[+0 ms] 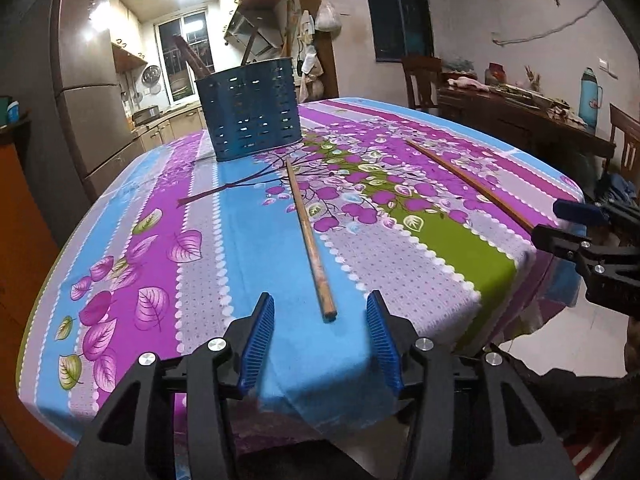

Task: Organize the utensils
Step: 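Move both open grippers back over the remaining chopsticks, then grasp a chopstick with the right gripper while the left gripper grasps another chopstick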

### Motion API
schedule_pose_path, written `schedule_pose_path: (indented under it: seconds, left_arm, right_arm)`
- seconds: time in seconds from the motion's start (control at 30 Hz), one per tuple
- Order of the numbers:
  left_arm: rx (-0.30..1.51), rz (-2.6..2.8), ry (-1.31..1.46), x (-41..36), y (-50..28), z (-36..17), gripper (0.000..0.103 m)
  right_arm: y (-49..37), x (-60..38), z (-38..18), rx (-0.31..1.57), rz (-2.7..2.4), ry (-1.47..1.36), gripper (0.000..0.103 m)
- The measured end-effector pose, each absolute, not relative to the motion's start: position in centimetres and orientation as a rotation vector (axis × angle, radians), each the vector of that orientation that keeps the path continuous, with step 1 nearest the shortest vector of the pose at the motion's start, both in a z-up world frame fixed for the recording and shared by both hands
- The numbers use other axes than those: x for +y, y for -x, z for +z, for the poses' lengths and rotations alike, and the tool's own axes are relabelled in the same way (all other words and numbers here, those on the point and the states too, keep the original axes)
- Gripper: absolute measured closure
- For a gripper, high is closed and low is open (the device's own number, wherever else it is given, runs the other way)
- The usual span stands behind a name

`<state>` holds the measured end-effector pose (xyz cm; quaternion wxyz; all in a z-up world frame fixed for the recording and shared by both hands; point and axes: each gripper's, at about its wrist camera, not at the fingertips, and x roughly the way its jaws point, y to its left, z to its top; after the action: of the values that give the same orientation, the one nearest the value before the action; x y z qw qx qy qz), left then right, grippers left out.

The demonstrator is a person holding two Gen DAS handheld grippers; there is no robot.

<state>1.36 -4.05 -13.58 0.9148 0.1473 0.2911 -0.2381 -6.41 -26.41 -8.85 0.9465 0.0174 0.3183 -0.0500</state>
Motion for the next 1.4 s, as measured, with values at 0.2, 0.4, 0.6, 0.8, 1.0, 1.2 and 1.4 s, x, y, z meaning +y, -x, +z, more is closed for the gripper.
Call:
schedule_pose_path:
  seconds: [0.2,0.4,0.6,0.8,1.0,1.2,1.4]
  left_arm:
    - [0.583,-0.490,-0.278,-4.0,-1.7,-13.8,0.053]
    - [0.559,-0.503,-0.267,-3.9,-1.5,-14.0,0.056]
    - [0.540,-0.547,-0.236,-3.6,-1.2,-14.3,0.067]
    - [0.526,-0.554,-0.225,-3.5,-1.2,-14.3,0.077]
    - [0.518,-0.537,-0.228,-3.4,-1.3,-14.3,0.093]
    - [0.524,-0.533,-0.222,-3.1,-1.7,-14.2,0.095]
    - [0.503,-0.516,-0.217,-2.8,-1.6,-13.5,0.095]
  right_arm:
    - [5.9,-27.0,-9.6,0.665,-0.108,-0.079,0.071]
    - [6.1,-26.6,-10.1,0.616,-0.115,-0.079,0.084]
    - [6.5,-26.5,-10.5,0.554,-0.145,-0.091,0.086]
    - [6.7,-26.6,-10.5,0.545,-0.171,-0.089,0.098]
    - [6.7,-26.9,-10.5,0.545,-0.172,-0.088,0.098]
    - [6.6,-26.7,-10.2,0.548,-0.180,-0.057,0.098]
    - [6.7,-25.7,-9.1,0.508,-0.181,0.012,0.098]
